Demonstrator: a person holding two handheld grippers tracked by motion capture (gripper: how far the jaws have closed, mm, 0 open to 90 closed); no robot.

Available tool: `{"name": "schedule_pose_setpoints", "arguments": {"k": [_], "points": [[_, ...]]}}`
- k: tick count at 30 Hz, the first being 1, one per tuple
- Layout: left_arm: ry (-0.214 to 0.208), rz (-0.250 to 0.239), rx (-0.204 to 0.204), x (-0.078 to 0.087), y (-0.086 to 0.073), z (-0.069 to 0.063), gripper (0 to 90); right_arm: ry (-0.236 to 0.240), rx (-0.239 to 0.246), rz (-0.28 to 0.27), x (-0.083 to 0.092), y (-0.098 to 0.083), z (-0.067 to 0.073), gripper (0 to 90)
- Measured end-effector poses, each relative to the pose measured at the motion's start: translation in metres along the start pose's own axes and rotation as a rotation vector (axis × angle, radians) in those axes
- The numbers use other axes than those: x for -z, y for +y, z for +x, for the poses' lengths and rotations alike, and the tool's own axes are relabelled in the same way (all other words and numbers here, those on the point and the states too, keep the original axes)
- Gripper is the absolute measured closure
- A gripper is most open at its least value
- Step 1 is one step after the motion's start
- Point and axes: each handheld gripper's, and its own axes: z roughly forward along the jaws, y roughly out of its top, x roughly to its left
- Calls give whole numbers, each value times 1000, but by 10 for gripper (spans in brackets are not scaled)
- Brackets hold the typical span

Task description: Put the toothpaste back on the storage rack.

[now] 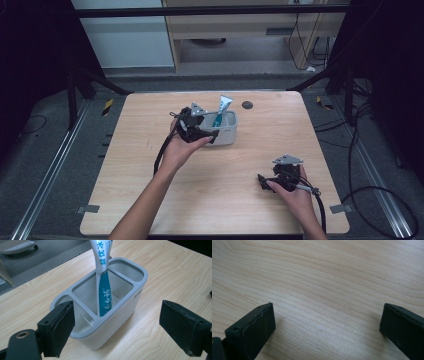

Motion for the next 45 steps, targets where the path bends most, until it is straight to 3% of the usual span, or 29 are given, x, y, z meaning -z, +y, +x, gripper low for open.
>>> {"name": "schedule_pose_setpoints", "arguments": {"k": [22,33,45], "points": [[-13,8,22,19,-19,7,51,-1,1,0,0,0,0,4],[7,49,17,30,-46,14,51,0,1,0,0,0,0,4],[29,113,20,32,-77,24,52,0,-1,0,0,0,0,4]]}}
